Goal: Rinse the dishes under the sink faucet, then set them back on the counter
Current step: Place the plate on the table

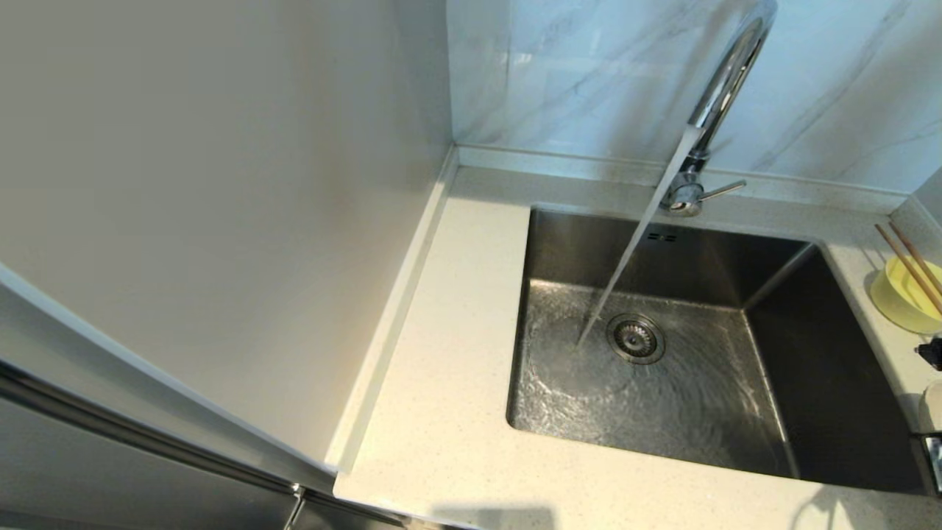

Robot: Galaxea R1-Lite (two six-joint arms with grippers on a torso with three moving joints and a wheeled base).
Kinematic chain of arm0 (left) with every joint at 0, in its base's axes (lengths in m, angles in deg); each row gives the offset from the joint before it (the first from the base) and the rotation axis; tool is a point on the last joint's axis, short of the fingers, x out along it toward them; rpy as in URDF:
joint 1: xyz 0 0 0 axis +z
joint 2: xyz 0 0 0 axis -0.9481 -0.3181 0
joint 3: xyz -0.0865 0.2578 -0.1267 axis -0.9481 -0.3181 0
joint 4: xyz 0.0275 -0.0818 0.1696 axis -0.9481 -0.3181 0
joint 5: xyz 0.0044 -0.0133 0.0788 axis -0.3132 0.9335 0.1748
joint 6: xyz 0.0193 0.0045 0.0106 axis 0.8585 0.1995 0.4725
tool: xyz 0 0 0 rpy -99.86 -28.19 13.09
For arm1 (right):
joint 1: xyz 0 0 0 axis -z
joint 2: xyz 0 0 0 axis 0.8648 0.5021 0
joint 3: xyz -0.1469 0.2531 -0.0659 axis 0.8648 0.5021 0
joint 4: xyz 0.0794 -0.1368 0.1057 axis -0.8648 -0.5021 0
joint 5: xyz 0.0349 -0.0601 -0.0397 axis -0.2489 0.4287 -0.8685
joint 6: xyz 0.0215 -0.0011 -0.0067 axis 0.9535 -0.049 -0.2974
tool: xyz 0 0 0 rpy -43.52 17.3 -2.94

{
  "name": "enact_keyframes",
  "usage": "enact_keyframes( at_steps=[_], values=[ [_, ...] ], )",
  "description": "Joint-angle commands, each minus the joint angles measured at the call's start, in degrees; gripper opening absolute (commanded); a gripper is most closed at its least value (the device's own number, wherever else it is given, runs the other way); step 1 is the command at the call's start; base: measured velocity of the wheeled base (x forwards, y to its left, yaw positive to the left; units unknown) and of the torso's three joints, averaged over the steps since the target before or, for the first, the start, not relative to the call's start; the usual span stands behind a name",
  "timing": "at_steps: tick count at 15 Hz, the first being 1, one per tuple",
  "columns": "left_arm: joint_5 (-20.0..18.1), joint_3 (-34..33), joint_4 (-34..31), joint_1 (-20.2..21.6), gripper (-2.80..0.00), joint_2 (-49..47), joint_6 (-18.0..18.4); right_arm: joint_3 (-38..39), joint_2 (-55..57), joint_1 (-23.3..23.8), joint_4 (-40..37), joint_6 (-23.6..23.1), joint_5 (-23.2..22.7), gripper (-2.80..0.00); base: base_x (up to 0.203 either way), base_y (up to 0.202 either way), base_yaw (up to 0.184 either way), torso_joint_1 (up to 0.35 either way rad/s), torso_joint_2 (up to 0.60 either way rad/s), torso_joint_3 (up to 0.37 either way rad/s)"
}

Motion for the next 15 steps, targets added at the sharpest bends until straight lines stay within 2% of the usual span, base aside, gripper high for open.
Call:
enact_keyframes(
  at_steps=[1,4,9,15],
  values=[
    [0.0,0.0,0.0,0.0,-2.80,0.0,0.0,1.5,2.9,0.5,2.9,0.0,0.1,-2.80,0.000,0.000,0.000,0.000,0.00,0.000],
    [-0.1,0.0,0.0,0.0,-2.80,0.0,0.0,3.0,5.7,3.6,8.6,-0.1,0.2,-2.80,0.000,0.000,0.000,0.000,0.00,0.000],
    [0.0,0.0,0.0,0.0,-2.80,0.0,0.0,2.1,8.2,9.0,10.2,-0.7,0.1,-2.80,0.000,0.000,0.000,0.000,0.00,0.000],
    [0.0,0.0,0.0,0.0,-2.80,0.0,0.0,1.3,9.3,9.8,10.2,-0.8,0.1,-2.80,0.000,0.000,0.000,0.000,0.00,0.000]
  ],
)
